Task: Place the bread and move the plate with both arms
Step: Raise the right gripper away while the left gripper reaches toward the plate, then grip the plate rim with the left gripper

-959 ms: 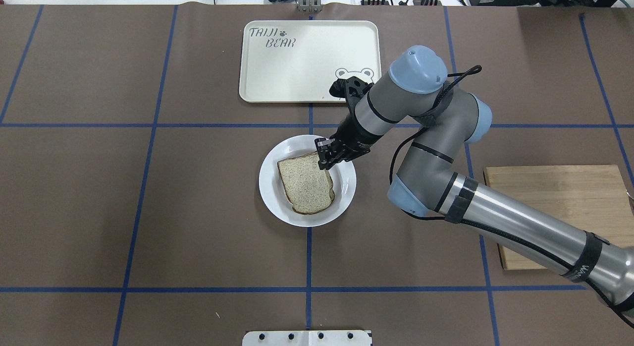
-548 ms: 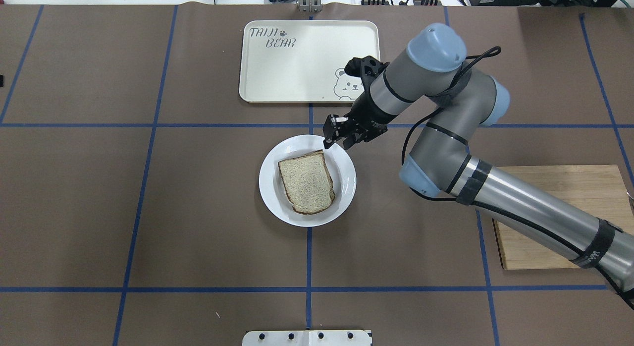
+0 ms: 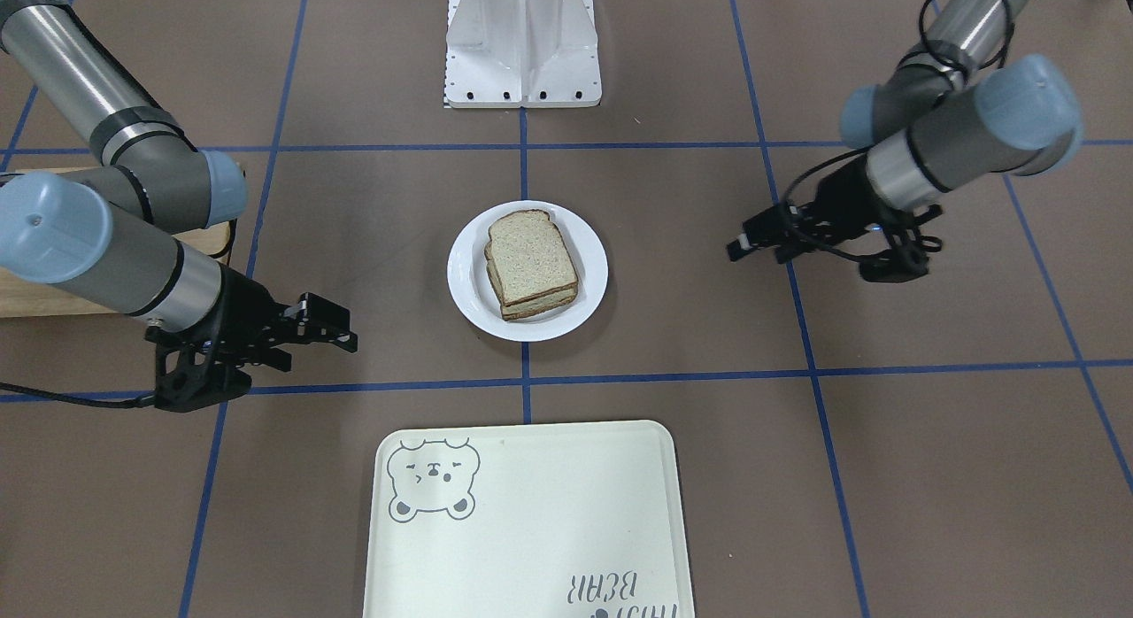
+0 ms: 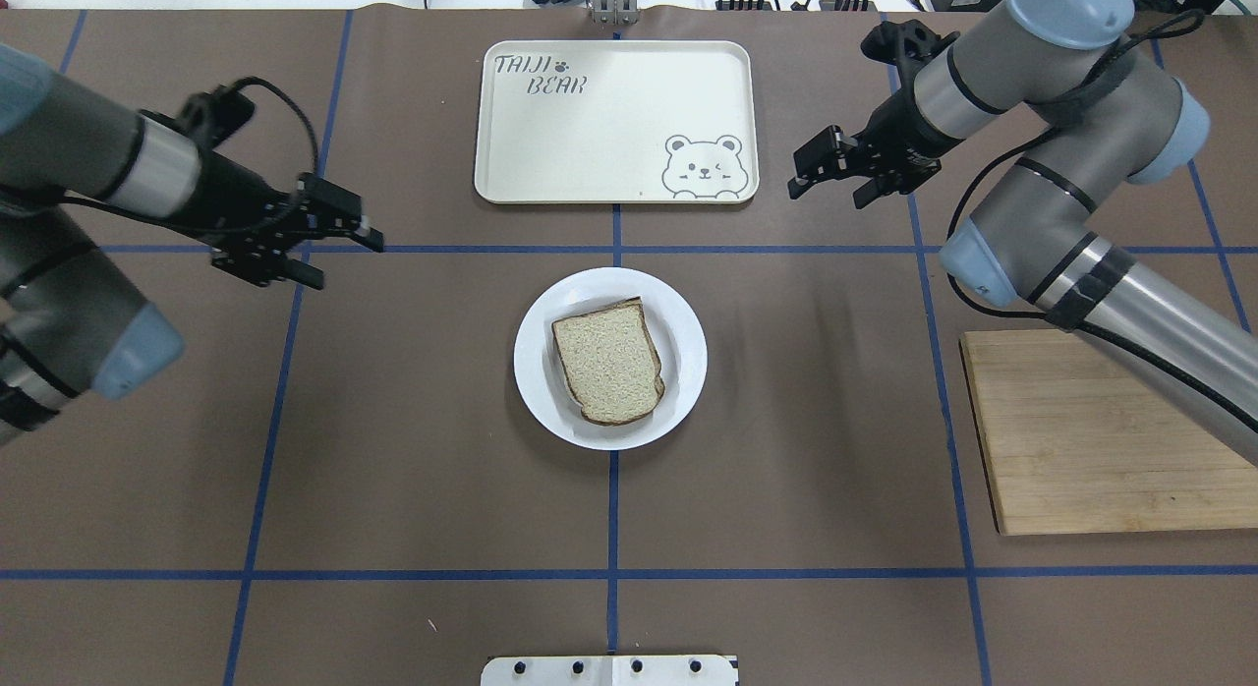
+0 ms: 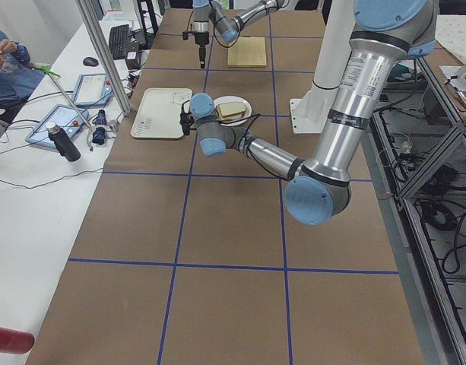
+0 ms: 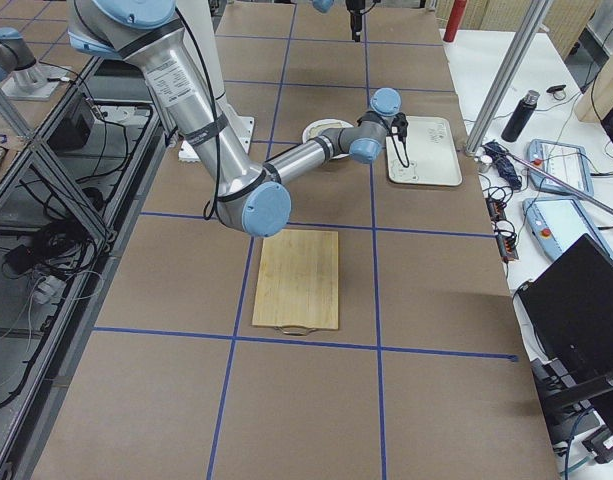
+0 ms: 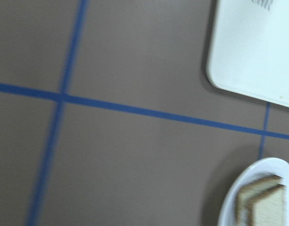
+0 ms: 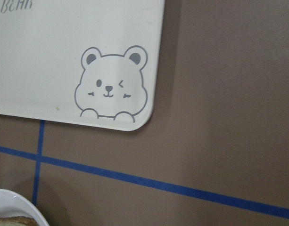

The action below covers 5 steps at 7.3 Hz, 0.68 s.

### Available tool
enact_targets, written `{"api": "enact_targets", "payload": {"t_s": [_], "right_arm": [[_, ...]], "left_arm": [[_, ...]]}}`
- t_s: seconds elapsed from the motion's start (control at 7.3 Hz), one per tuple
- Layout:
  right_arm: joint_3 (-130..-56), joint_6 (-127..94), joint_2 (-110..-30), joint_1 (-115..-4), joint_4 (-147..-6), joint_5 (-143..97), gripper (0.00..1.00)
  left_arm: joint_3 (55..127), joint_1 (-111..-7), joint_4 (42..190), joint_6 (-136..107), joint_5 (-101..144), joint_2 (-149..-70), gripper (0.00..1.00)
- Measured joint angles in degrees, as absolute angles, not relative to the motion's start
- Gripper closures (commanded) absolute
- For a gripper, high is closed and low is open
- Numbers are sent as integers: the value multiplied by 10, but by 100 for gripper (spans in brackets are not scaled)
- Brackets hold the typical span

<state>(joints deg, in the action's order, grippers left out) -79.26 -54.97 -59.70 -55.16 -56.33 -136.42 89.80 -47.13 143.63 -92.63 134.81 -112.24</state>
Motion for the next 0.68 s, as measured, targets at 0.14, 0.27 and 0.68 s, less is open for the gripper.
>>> {"api": "enact_targets", "payload": {"t_s": [0.14, 0.27, 0.68], "right_arm": [[-792, -525, -603, -563, -577, -1361, 0], [-791, -513, -605, -569, -585, -1355, 0], [-791, -506, -607, -574, -590, -1346, 0]], "left_arm": [[870, -403, 1508, -986, 1277, -1145, 6], [846, -354, 1565, -1014, 1227, -1155, 14], [794, -310, 1662, -1022, 1171, -1158, 24]]}}
